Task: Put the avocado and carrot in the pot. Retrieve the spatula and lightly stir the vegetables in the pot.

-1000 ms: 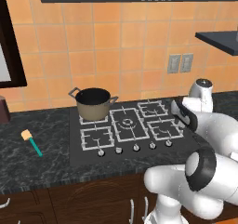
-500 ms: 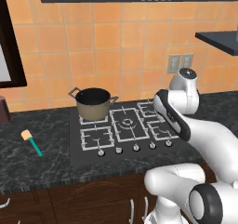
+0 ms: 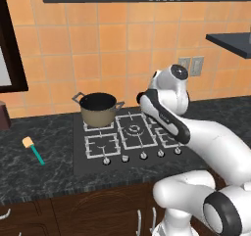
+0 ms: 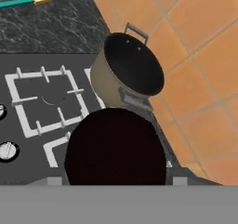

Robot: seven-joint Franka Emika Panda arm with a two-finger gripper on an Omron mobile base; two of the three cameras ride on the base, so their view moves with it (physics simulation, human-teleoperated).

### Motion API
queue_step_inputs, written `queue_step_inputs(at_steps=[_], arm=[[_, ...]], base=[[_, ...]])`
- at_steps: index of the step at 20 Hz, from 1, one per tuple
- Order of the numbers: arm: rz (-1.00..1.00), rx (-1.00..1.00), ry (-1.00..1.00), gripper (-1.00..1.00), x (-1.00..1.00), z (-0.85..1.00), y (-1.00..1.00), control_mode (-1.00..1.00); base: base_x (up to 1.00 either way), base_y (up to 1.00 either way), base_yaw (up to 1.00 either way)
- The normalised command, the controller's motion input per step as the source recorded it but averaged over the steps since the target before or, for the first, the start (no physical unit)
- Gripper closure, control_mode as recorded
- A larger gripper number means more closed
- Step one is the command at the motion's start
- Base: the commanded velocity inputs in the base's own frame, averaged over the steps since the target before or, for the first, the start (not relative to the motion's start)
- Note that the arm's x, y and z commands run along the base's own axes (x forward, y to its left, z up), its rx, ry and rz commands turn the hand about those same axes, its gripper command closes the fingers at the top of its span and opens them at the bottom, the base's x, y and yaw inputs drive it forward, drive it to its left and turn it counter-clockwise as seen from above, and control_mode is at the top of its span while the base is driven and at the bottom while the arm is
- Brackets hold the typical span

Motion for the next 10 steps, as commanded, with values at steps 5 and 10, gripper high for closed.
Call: queue_step_inputs(at_steps=[5, 10], arm=[[0.05, -0.20, 0.00, 1.00, 0.65, 0.70, 0.98, -1.00], [0.11, -0.16, 0.11, 1.00, 1.00, -0.37, 0.53, -1.00]], base=[[0.00, 0.00, 0.00], [0.00, 0.00, 0.00]])
